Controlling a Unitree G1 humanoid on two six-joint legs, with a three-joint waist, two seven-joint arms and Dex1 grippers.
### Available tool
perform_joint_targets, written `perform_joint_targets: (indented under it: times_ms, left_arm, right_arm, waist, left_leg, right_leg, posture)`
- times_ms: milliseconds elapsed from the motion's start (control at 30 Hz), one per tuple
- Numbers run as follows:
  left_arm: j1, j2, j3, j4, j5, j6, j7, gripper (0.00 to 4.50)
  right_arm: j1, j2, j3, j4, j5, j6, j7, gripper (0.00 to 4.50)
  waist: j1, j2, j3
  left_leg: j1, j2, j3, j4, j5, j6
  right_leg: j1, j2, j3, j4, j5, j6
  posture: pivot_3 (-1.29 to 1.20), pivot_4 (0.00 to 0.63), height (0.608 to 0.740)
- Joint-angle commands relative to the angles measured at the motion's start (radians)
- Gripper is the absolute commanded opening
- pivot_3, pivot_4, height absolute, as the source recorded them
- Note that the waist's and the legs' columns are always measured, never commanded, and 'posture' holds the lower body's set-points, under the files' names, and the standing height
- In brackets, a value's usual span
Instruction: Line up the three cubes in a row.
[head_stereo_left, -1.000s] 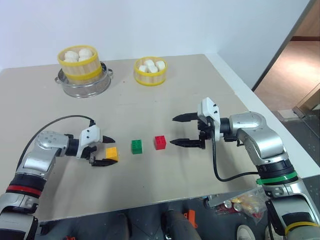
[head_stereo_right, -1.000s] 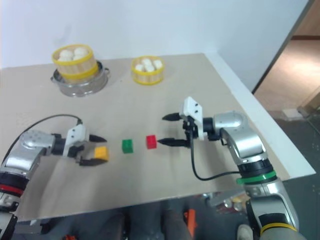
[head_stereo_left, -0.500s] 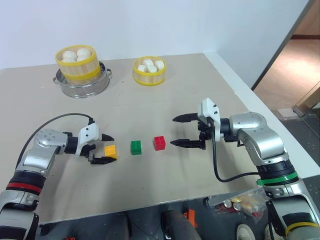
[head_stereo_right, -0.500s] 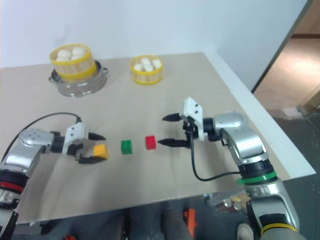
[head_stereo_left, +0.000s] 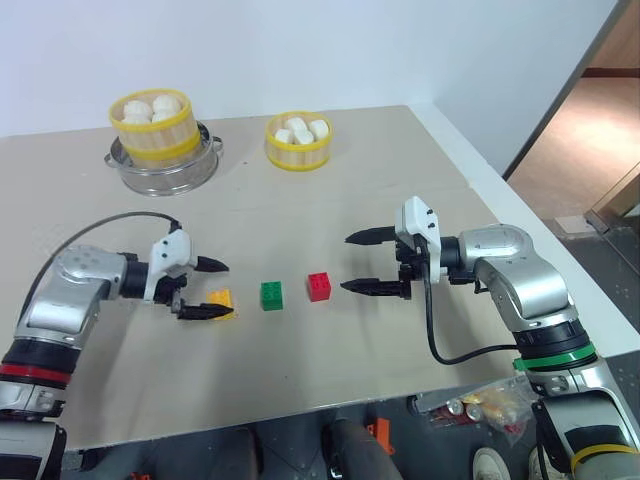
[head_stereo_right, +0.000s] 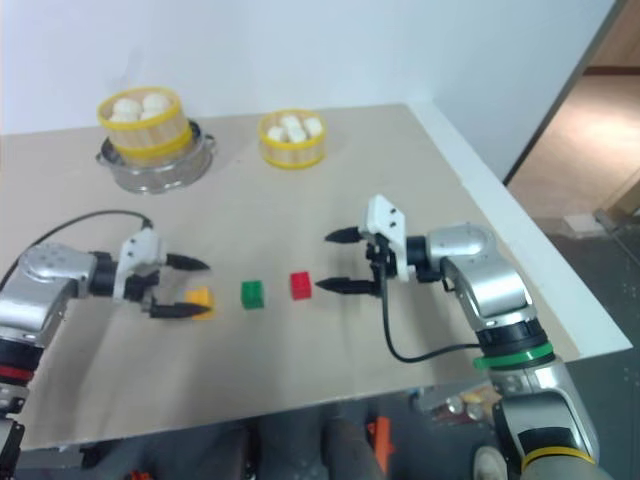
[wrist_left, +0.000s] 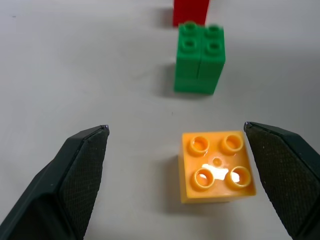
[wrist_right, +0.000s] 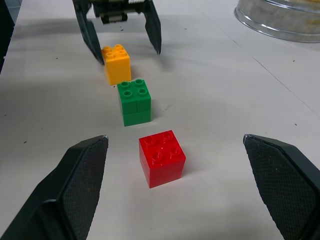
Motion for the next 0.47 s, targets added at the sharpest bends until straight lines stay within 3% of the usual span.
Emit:
perform_joint_targets:
  times_ms: [33,200,300,467]
  left_arm:
    - [-0.062,0.021,0.122,-0.076,-0.109,0.155,0.079,4.49]
    - [-0.057,-0.04,0.233,-0.105,-0.101,0.183,0.326,4.49]
    - [0.043,-0.064,0.263,-0.158,-0.003,0.101,0.482,4.49]
    - [0.215,-0.112,0.341,-0.261,0.014,0.091,0.631,4.49]
  right_arm:
    - [-0.004,0.002,-0.038,-0.039,0.041,0.029,-0.013,4.5]
    - [0.025,0.023,-0.09,-0.069,0.056,0.027,-0.1,4.5]
    - [0.076,0.052,-0.146,-0.105,0.041,-0.007,-0.215,4.5]
    - [0.173,0.052,-0.191,-0.169,0.029,-0.015,-0.315,4.5]
  waist:
    - [0.0,-0.001,0.001]
    - [0.0,-0.001,0.001]
    - [-0.001,-0.001,0.001]
    - [0.001,-0.002,0.001]
  left_leg:
    - [0.0,0.0,0.0,0.0,0.0,0.0]
    - [0.0,0.0,0.0,0.0,0.0,0.0]
    - [0.001,0.0,0.0,-0.001,-0.001,-0.001]
    - [0.0,0.001,0.0,-0.002,-0.002,-0.004]
  right_leg:
    - [0.0,0.0,0.0,0.0,0.0,0.0]
    - [0.0,0.0,0.0,0.0,0.0,0.002]
    - [0.001,0.0,0.001,0.0,0.0,0.002]
    - [0.0,0.0,0.001,0.0,-0.002,0.002]
  posture:
    - [0.0,0.15,0.74]
    - [0.0,0.15,0.74]
    - [0.0,0.15,0.74]
    - [0.0,0.15,0.74]
